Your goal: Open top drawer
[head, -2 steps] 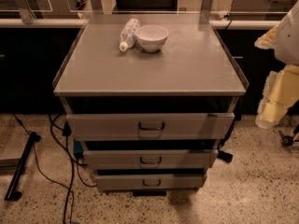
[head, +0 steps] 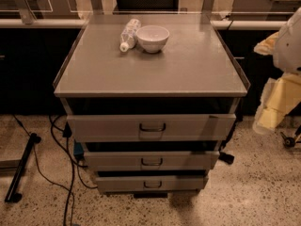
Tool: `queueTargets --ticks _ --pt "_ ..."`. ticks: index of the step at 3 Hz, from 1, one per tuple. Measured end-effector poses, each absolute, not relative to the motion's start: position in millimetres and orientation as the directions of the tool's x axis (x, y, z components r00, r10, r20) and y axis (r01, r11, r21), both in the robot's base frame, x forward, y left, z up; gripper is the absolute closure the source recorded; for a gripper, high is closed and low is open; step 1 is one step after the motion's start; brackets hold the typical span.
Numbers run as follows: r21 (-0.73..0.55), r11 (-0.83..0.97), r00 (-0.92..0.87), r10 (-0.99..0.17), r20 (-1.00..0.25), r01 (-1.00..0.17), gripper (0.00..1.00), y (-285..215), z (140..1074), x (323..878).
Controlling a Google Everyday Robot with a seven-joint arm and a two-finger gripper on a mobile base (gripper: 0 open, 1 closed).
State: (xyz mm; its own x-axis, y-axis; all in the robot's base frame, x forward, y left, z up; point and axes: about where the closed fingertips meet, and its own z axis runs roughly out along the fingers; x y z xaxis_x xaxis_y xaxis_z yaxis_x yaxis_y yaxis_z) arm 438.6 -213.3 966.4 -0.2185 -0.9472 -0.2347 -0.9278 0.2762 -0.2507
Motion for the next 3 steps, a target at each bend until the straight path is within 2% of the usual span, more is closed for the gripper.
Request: queueTargets --ticks 3 --pt "-0.227 0.281 -0.198 -0.923 -0.330 -0.933 0.00 -203 883 448"
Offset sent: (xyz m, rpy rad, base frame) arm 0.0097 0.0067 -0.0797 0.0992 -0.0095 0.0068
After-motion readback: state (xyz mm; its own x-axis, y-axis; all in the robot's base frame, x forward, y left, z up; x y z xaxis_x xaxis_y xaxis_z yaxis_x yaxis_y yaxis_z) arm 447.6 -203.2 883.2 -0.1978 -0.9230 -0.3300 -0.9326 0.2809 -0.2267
